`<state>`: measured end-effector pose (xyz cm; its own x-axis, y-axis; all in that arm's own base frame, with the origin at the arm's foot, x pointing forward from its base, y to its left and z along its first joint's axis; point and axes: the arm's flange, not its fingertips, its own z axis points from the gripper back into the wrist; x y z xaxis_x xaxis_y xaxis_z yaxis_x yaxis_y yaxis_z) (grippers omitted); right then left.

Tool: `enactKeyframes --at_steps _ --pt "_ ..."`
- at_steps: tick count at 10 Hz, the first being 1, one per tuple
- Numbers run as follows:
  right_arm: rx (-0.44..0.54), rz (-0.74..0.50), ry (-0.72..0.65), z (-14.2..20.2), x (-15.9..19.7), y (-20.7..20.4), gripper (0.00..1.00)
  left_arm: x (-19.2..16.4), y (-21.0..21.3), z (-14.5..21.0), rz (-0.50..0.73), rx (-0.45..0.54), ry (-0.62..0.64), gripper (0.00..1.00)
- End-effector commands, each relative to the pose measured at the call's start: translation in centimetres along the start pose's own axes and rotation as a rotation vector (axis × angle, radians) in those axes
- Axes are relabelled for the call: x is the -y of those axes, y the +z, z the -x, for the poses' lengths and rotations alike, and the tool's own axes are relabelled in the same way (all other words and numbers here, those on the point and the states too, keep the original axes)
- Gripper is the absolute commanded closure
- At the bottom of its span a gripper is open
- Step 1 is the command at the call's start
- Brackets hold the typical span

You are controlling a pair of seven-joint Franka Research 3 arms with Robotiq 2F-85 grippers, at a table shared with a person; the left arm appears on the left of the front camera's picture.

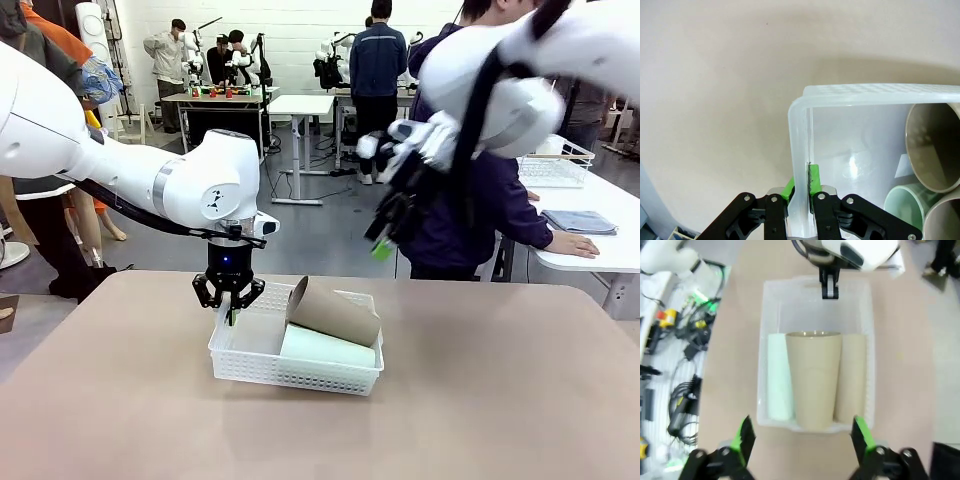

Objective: Clean and organize the cups into the basket.
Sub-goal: Pick up the Reusable plastic cup from the right side of the table and stack it inside the Organizing basket in the center of the table.

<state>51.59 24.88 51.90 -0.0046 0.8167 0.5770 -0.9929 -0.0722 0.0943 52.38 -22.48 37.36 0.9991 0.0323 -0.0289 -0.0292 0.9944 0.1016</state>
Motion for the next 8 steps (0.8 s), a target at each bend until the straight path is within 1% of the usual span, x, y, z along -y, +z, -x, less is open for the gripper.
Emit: enactKeyframes --at_steps 1,2,3,5,6,8 --pt "0.142 0.065 0.066 6.2 -6.9 3.3 0.0 -0.1 0.3 0.1 0.0 0.005 0.0 1.0" --pt "0.23 0.078 0.082 9.0 -8.7 5.7 0.0 -0.1 0.3 0.1 0.0 0.005 0.0 1.0" --pt "0.318 0.086 0.083 12.5 -9.6 7.6 0.0 -0.1 0.3 0.1 0.0 0.005 0.0 1.0" --pt "0.499 0.091 0.067 20.3 -10.3 10.0 0.0 -0.1 0.3 0.1 0.0 0.005 0.0 1.0" --pt "0.571 0.104 0.063 23.4 -10.3 10.3 0.0 -0.1 0.3 0.1 0.0 0.005 0.0 1.0" --pt "0.672 0.141 0.051 27.7 -10.4 9.4 0.0 -0.1 0.3 0.1 0.0 0.005 0.0 1.0"
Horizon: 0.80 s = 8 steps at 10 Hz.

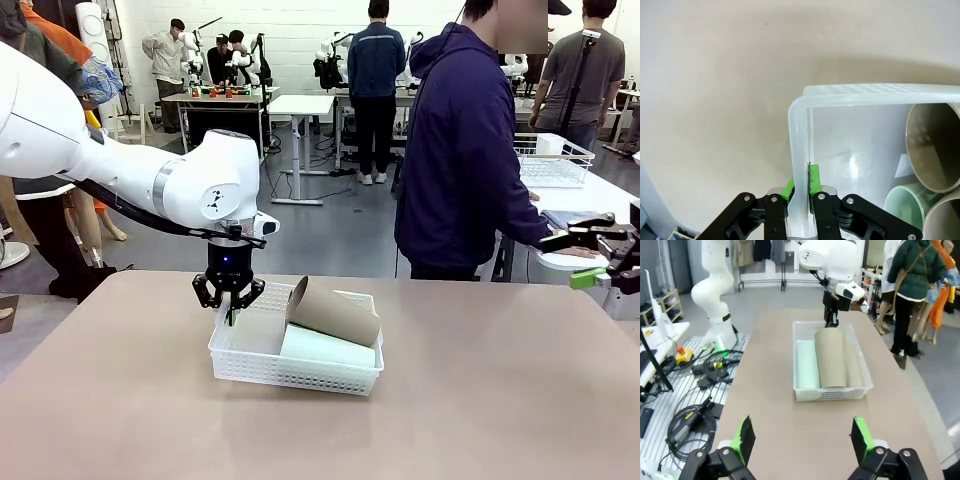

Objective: Clean and organize the cups into the basket.
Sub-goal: Pick up the Reusable plastic cup from the right side of the table and stack it inside the Organizing basket in the center of the table, then move the Organizing basket back to the left side of the table.

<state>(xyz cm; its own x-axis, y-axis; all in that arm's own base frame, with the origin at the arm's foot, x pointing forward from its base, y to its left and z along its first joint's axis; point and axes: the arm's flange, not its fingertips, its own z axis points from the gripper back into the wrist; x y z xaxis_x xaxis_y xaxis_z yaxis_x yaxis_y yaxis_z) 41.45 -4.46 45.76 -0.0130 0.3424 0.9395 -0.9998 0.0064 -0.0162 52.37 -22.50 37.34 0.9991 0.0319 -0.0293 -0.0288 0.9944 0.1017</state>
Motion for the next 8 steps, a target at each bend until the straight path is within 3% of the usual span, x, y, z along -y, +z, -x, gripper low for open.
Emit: enactKeyframes --at_steps 1,2,3,8 --pt "0.107 0.024 0.002 2.9 1.1 -0.8 0.0 -0.1 0.3 0.1 0.0 0.006 0.001 1.0" --pt "0.113 0.045 -0.008 3.4 1.7 -0.6 0.0 -0.1 0.3 0.1 0.0 0.006 0.001 1.0" --pt "0.043 0.014 -0.01 2.0 0.4 0.2 0.0 -0.1 0.3 0.1 0.0 0.006 0.001 1.0" --pt "0.043 0.014 -0.01 2.0 0.4 0.2 0.0 -0.1 0.3 0.1 0.0 0.006 0.001 1.0"
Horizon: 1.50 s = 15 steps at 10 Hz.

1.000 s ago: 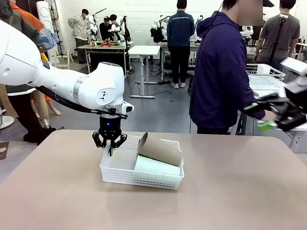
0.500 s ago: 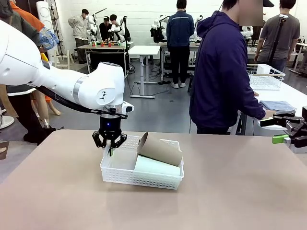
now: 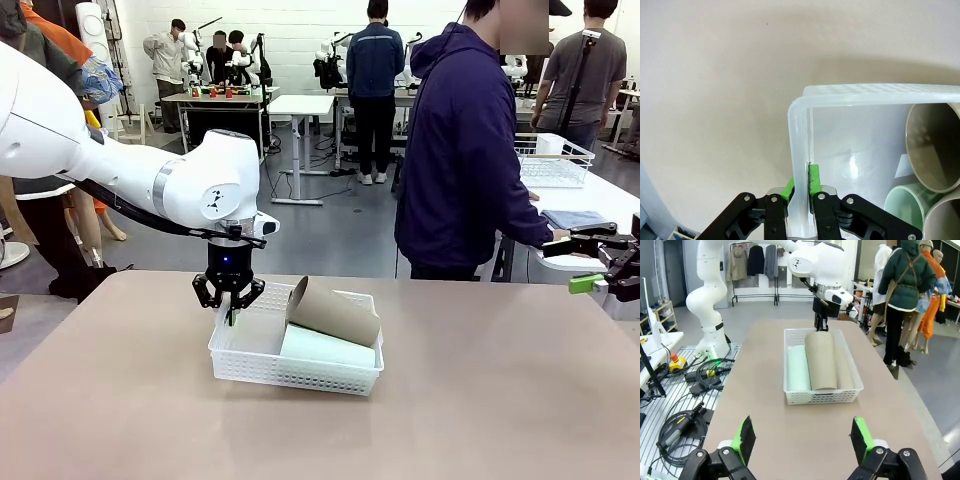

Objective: Clean and organize the cups into the basket.
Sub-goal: Move the Organizing basket back to the left side of the table.

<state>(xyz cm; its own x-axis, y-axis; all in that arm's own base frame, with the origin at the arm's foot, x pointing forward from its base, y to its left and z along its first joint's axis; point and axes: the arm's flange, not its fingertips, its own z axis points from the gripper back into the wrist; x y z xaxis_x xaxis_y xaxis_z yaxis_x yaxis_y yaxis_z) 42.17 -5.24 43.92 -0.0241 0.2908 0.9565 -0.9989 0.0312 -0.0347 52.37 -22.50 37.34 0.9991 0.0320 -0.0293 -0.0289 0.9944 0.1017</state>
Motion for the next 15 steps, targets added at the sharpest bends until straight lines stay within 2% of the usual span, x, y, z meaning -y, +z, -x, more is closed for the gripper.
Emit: enactKeyframes --at_steps 1,7,8,9,10,11,12,13,14,15 --pt "-0.012 -0.015 -0.02 0.0 -0.3 0.2 0.0 -0.1 0.3 0.1 0.0 0.006 0.001 1.0" --pt "-0.002 -0.001 0.0 0.0 0.0 0.0 0.0 -0.1 0.3 0.1 0.0 0.006 0.001 1.0" --pt "0.313 -0.101 -0.527 0.5 -0.7 3.4 0.0 -0.1 0.3 0.1 0.0 0.006 0.001 1.0" --pt "0.562 -0.122 -0.895 0.7 -1.5 6.9 0.0 -0.1 0.3 0.1 0.0 0.006 0.001 1.0" --pt "0.643 -0.084 -1.133 1.2 -2.4 9.9 0.0 -0.1 0.3 0.1 0.0 0.006 0.001 1.0" --pt "0.686 -0.076 -1.311 2.0 -3.3 11.7 0.0 -0.1 0.3 0.1 0.0 0.006 0.001 1.0" --pt "0.701 -0.009 -1.473 3.2 -4.0 13.4 0.0 -0.1 0.3 0.1 0.0 0.006 0.001 1.0" --pt "0.697 0.079 -1.56 4.2 -4.8 15.0 0.0 -0.1 0.3 0.1 0.0 0.006 0.001 1.0" --pt "0.661 0.18 -1.667 5.2 -5.7 16.2 0.0 -0.1 0.3 0.1 0.0 0.006 0.001 1.0" --pt "0.583 0.278 -1.769 6.0 -6.6 17.2 0.0 -0.1 0.3 0.1 0.0 0.006 0.001 1.0"
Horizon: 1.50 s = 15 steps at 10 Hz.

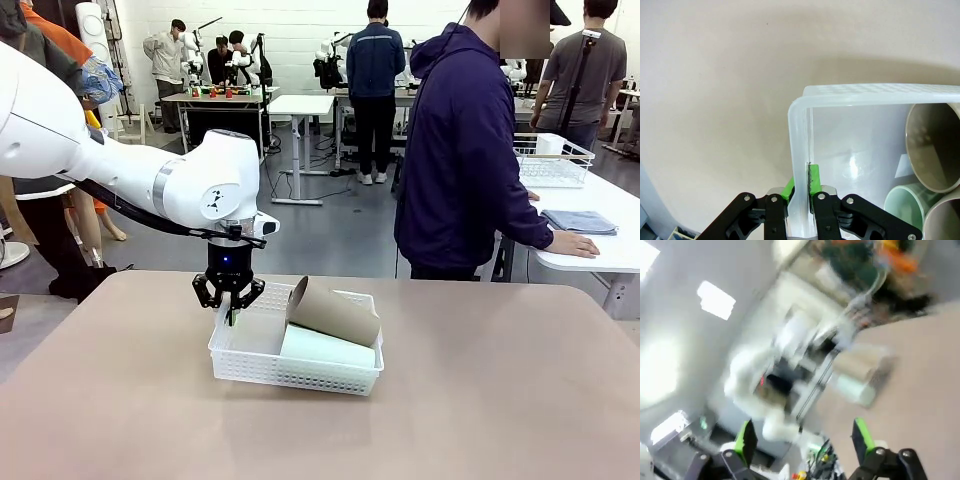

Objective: Clean and organize the cups into the basket.
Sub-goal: Move the Organizing basket back to the left side of the table.

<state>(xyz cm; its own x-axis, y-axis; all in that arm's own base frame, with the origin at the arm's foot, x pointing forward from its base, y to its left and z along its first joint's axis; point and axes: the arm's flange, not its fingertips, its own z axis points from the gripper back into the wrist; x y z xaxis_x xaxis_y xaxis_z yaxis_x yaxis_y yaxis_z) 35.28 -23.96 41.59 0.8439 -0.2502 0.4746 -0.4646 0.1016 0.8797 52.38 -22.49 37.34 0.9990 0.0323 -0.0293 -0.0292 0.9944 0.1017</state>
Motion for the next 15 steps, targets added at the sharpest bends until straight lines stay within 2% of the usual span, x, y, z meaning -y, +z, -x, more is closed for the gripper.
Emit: enactKeyframes --at_steps 1,3,4,7,12,13,15 --pt "0.27 0.28 -0.651 0.3 -1.6 0.1 0.0 -0.1 0.3 0.1 0.0 0.006 0.0 1.0" --pt "0.211 0.365 -0.717 0.9 -2.1 0.9 0.0 -0.1 0.3 0.1 0.0 0.006 0.0 1.0" --pt "0.13 0.378 -0.749 1.3 -2.4 1.2 0.0 -0.1 0.3 0.1 0.0 0.006 0.0 1.0" --pt "-0.005 0.343 -0.777 1.9 -2.8 1.5 0.0 -0.1 0.3 0.1 0.0 0.006 0.0 1.0" --pt "-0.048 0.3 -0.759 1.4 -2.1 2.8 0.0 -0.1 0.3 0.1 0.0 0.006 0.0 1.0" --pt "-0.014 0.305 -0.776 2.0 -2.5 1.4 0.0 -0.1 0.3 0.1 0.0 0.006 0.0 1.0" --pt "-0.014 0.305 -0.776 2.0 -2.5 1.4 0.0 -0.1 0.3 0.1 0.0 0.006 0.0 1.0"
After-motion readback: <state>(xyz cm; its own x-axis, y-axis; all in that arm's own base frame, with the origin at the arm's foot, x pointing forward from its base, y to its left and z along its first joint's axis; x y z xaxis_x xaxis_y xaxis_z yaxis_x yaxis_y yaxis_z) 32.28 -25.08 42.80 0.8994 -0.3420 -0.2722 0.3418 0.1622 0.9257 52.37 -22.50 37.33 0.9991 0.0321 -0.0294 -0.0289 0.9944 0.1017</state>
